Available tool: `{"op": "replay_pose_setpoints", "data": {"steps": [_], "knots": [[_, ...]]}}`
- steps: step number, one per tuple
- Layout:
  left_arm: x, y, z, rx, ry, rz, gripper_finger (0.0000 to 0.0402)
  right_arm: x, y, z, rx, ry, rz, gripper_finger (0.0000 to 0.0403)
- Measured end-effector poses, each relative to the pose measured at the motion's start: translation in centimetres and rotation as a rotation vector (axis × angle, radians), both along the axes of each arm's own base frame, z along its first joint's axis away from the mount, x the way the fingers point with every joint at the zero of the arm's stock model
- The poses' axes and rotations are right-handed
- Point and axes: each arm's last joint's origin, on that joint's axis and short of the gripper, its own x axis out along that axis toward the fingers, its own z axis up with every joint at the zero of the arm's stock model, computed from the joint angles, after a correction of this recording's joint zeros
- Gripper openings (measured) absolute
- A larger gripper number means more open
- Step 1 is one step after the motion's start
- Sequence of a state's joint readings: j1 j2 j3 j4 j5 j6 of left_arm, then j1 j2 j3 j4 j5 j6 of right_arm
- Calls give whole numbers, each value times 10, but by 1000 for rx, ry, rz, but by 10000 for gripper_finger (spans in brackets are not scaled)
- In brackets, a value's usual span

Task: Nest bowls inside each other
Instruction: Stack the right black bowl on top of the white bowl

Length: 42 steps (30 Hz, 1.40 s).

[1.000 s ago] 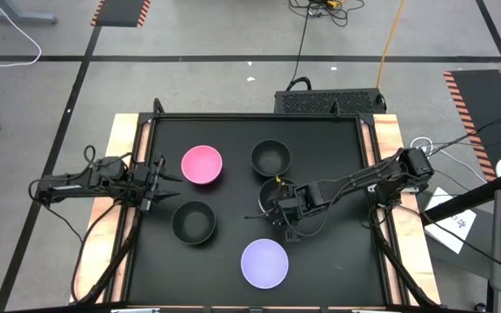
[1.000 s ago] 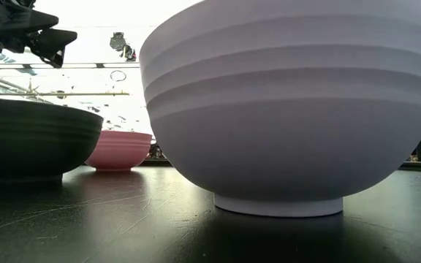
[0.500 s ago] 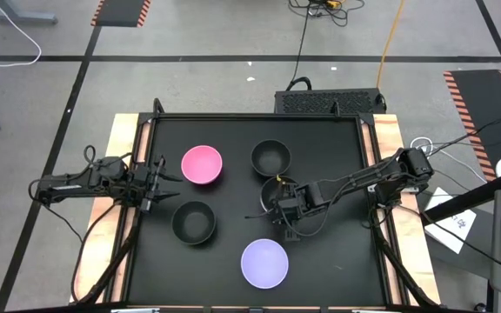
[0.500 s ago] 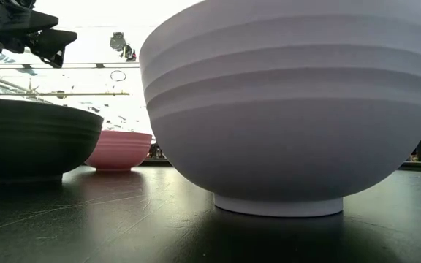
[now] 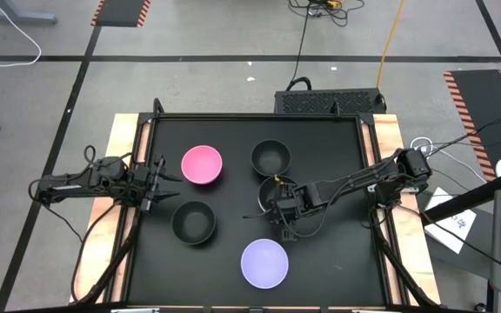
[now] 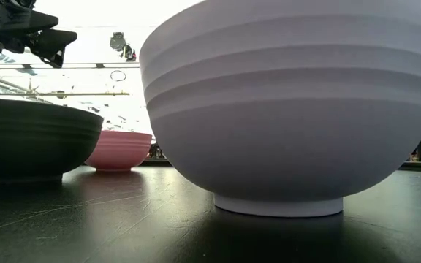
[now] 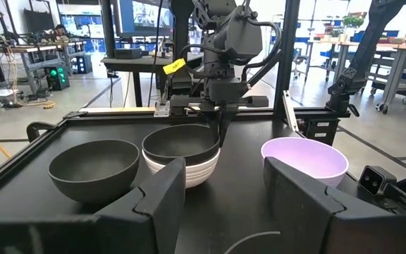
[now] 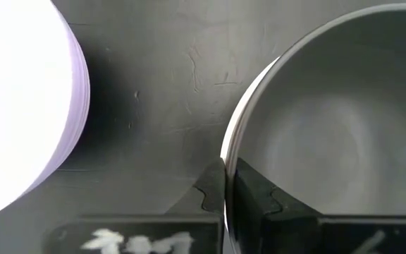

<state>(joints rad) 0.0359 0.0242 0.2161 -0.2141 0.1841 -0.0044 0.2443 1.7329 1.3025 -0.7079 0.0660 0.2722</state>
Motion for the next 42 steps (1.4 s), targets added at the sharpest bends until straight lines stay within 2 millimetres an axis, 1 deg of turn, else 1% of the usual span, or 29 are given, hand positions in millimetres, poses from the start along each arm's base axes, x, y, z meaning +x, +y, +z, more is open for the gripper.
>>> {"op": "replay_pose_setpoints", "data": {"steps": [12,17,21,26,36,42], "knots": [[0,0,0,0,2,0,195,0,0,0,11,2,-6,3],[0,0,0,0,2,0,196,0,1,-1,58,17,-12,30],[0,0,0,0,2,-1,196,0,1,-1,64,19,-17,51],[0,0,0,0,3,-1,196,0,1,-1,54,16,-23,65],[0,0,0,-1,3,-1,196,2,-7,-1,42,13,-18,68],[0,0,0,-1,5,-2,196,2,-7,6,70,-22,9,69]]}}
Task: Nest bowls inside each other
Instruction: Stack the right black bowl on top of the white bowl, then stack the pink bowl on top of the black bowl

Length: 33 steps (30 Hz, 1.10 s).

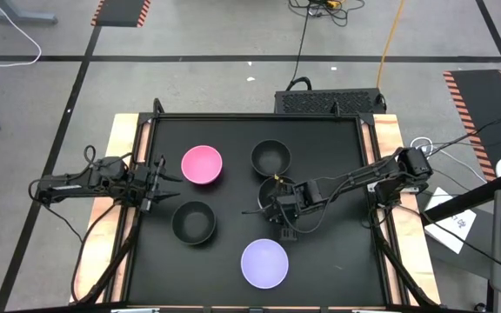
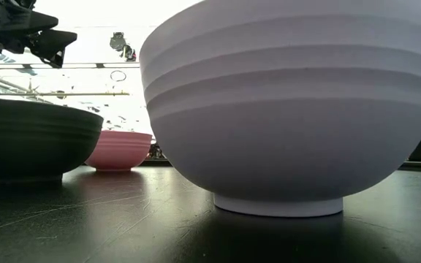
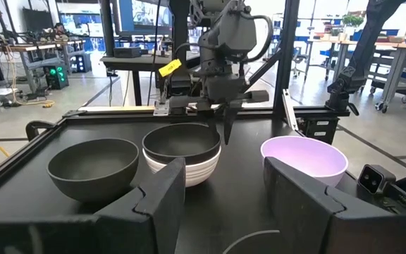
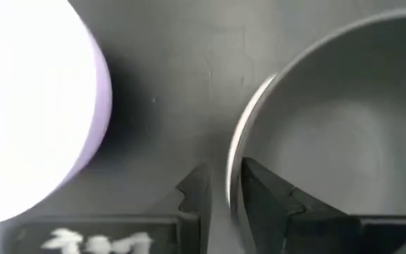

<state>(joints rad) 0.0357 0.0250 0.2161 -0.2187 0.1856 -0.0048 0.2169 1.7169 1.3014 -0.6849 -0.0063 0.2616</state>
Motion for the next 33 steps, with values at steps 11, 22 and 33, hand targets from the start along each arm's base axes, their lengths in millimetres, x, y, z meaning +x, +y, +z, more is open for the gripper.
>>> {"op": "replay_pose_setpoints", "data": {"steps": [11,22,33], "knots": [[0,0,0,0,5,0,196,-5,-1,17,16,-64,20,69],[0,0,0,0,4,0,196,-29,0,67,7,-413,149,69],[0,0,0,0,-3,0,196,-109,-29,39,192,-780,130,69]]}}
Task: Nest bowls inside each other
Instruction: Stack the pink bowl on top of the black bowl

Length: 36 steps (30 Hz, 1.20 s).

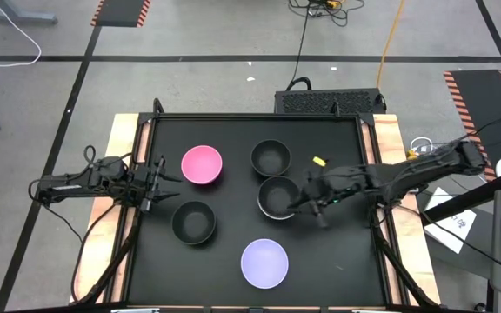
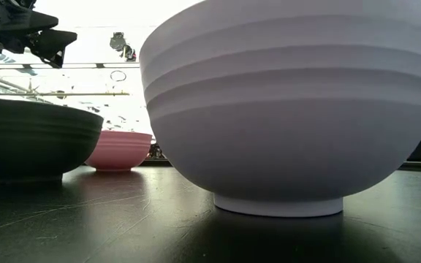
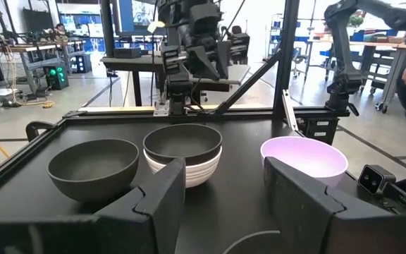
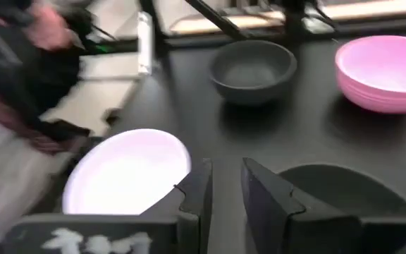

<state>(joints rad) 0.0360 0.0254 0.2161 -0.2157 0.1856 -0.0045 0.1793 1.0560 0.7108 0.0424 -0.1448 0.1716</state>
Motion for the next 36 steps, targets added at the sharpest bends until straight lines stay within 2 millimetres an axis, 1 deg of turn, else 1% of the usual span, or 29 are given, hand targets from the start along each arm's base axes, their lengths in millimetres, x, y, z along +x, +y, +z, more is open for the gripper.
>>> {"op": "replay_pose_setpoints", "data": {"steps": [3,6,10,12,15,21,23,26,32,36], "knots": [[0,0,0,0,-2,0,196,-18,-4,-10,50,-82,75,69],[0,0,0,0,-4,0,196,-31,-6,-16,62,-125,71,69],[0,0,0,-4,-3,1,196,-46,-9,-13,43,-170,78,69],[0,0,0,-10,-2,1,196,-54,-10,-12,0,-169,79,69],[0,0,0,-23,0,1,196,-68,-14,-10,-39,-152,35,68],[0,0,0,-25,3,2,196,-90,-17,-5,-45,-159,25,68],[0,0,0,-24,3,1,196,-96,-19,-5,-41,-150,-24,68],[0,0,0,-22,3,1,196,-103,-22,-12,-18,-169,-62,68],[0,0,0,-20,3,1,196,-118,-24,-34,27,-270,-65,68],[0,0,0,-19,2,2,196,-127,-26,-40,51,-327,-69,68]]}}
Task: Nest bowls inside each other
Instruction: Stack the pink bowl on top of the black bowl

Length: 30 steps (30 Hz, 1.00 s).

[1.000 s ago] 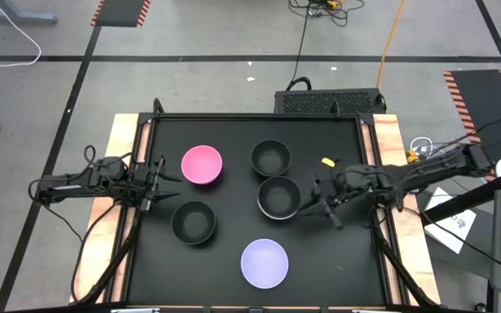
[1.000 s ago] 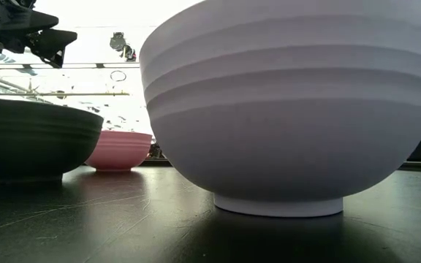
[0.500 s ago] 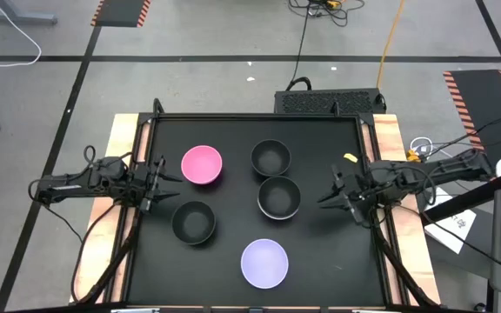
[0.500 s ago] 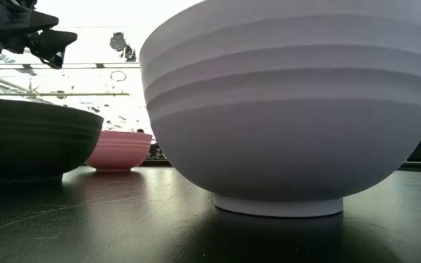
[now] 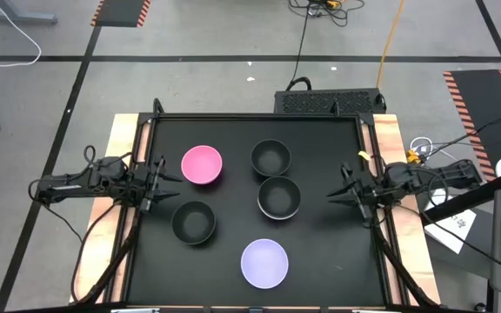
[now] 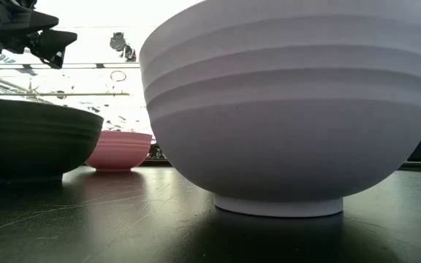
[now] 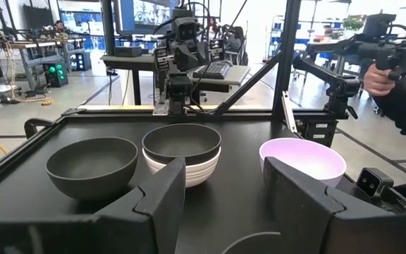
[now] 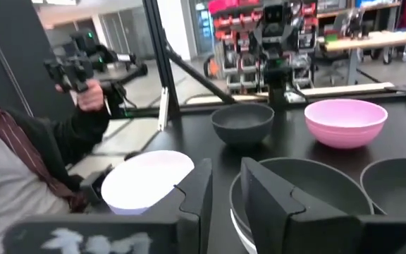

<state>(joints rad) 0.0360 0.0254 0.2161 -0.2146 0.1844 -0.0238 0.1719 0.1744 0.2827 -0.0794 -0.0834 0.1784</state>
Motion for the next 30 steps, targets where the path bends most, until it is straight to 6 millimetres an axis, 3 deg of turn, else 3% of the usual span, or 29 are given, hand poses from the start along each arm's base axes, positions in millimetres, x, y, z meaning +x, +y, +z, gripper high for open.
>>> {"op": "replay_pose_setpoints", "data": {"steps": [7,11,16,21,30], "knots": [[0,0,0,3,-1,0,196,-9,-1,-6,13,1,27,68],[0,0,0,3,-2,0,196,-14,3,-4,21,-21,176,68],[0,0,0,3,-2,0,196,-19,2,-5,22,-23,183,68],[0,0,0,3,-3,1,196,-19,2,-7,-11,-22,169,68],[0,0,0,2,-3,4,196,-15,-3,-18,-34,28,-20,68]]}}
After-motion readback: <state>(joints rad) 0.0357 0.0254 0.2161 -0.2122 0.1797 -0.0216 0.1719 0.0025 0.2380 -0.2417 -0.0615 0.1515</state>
